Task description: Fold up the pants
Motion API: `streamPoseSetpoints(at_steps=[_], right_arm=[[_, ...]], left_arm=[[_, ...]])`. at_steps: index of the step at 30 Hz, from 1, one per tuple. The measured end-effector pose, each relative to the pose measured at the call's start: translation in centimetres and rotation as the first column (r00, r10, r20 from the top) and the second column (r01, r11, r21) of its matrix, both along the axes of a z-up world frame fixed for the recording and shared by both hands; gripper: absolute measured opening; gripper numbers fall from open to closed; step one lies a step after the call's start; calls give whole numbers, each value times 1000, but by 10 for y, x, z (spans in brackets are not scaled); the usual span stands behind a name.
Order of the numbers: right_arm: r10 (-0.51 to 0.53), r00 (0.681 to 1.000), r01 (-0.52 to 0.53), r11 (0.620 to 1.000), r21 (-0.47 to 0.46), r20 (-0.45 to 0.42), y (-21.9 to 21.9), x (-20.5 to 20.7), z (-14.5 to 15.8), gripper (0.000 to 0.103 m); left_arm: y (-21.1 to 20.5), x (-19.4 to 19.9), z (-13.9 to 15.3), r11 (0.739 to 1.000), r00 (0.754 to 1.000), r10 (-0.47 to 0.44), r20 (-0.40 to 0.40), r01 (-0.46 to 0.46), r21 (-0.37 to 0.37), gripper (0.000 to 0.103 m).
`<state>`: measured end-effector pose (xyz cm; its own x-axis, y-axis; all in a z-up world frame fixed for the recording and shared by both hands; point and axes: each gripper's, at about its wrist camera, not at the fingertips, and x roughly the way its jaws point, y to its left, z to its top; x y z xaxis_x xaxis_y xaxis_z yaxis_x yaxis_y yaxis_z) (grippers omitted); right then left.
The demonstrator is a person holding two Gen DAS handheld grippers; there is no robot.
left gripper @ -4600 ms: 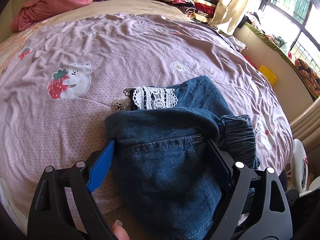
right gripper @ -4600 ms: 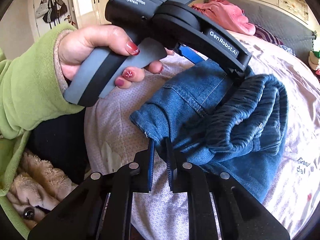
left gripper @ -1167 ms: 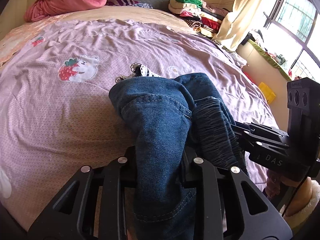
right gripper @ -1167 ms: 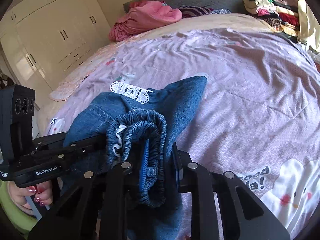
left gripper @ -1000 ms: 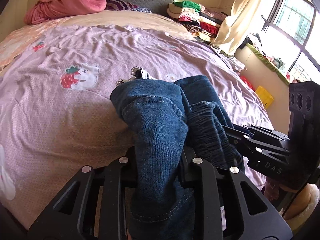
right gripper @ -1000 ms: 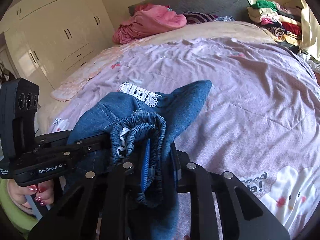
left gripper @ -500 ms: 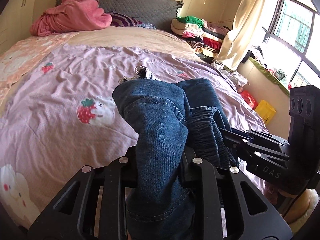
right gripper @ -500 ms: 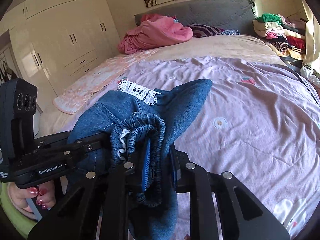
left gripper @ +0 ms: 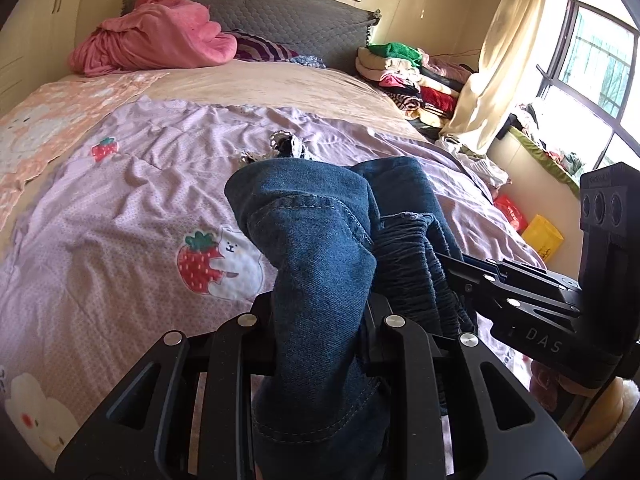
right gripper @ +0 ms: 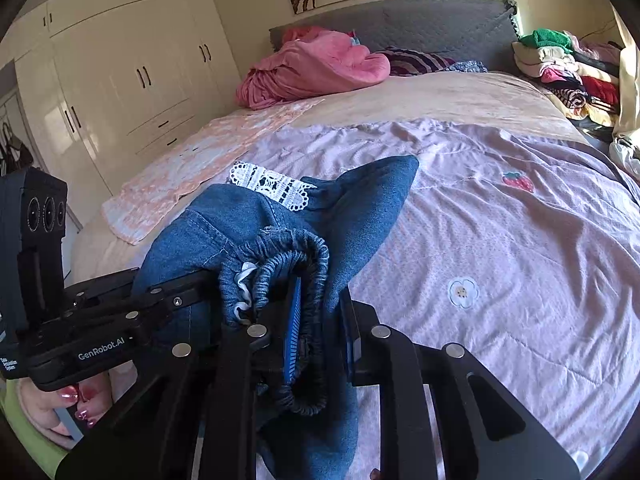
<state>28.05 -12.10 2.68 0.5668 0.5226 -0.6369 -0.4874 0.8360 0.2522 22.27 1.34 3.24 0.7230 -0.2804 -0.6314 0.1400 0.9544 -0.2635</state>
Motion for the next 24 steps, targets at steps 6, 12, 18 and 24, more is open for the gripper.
streamPoseSetpoints(at_steps=[6, 12, 18, 24], right_arm=[[-17, 997, 14, 999, -47, -72, 7, 24, -35, 16], [-46, 992, 36, 996, -83, -117, 5, 36, -65, 16], [-59, 987, 49, 996, -71, -147, 1, 41, -77, 22], [-95, 982, 86, 994, -63, -163, -7, 41, -85, 37]], left_arm=[[3, 17, -25, 1000, 999, 12, -48, -11, 11, 18], [10, 26, -55, 999, 993, 42, -107, -38, 38, 18], [20, 27, -70, 997, 989, 69, -132, -66, 26, 25], [27, 25, -77, 995, 985, 95, -145, -92, 29, 40]])
